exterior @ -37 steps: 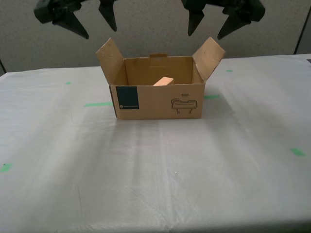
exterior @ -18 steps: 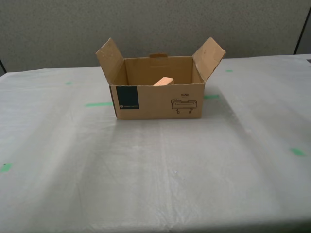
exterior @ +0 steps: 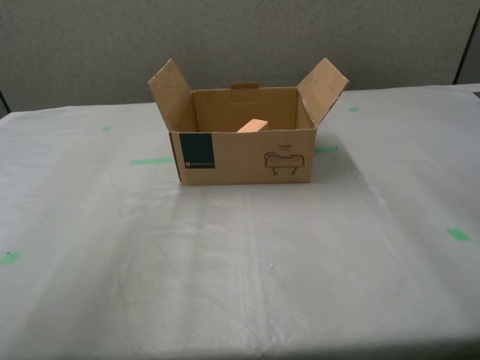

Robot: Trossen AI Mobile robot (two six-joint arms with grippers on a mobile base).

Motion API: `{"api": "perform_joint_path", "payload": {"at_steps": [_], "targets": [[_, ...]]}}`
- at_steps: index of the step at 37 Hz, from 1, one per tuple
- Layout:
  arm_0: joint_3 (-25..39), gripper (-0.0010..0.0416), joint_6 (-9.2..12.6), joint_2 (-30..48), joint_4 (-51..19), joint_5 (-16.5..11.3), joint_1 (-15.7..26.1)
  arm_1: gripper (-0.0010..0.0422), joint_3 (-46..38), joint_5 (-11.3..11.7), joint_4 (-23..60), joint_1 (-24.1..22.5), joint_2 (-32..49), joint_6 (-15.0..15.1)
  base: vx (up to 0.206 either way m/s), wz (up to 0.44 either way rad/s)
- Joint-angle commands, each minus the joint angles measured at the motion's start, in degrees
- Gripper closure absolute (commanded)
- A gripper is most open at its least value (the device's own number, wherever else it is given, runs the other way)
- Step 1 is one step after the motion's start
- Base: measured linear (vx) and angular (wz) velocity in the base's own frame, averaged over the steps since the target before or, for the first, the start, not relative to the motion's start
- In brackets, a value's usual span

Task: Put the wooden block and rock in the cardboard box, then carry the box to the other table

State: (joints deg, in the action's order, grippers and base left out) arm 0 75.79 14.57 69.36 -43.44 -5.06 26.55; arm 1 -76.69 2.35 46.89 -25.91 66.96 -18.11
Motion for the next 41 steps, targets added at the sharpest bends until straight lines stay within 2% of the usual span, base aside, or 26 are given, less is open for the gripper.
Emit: {"api": "perform_joint_path", "payload": {"at_steps": [1, 6, 19, 26, 41], "targets": [[0.0, 0.0016, 0.0, -0.81, -0.55, 0.24, 0.09, 0.0066, 0.0, 1.09, 1.38, -0.09, -1.51, 0.24, 0.0, 0.0], [-0.59, 0.0016, 0.0, -1.95, -0.31, 0.24, 0.09, 0.0067, 1.36, 3.13, 1.88, -0.09, -3.39, 1.22, 0.0, 0.0], [-3.93, 0.0016, -0.04, -3.91, -0.09, 0.28, 0.13, 0.0066, 10.56, 3.23, -1.27, -0.11, -7.08, 1.7, 0.0, 0.0], [-7.54, 0.0016, 0.0, -4.22, 4.31, 0.28, 0.15, 0.0066, 15.19, 2.97, -5.73, -0.13, -8.2, 2.95, 0.0, 0.0], [-11.96, 0.0016, 0.96, -4.24, 8.87, 0.28, 0.15, 0.0067, 16.63, 2.97, -7.58, -0.11, -8.17, 4.48, 0.0, 0.0]]}}
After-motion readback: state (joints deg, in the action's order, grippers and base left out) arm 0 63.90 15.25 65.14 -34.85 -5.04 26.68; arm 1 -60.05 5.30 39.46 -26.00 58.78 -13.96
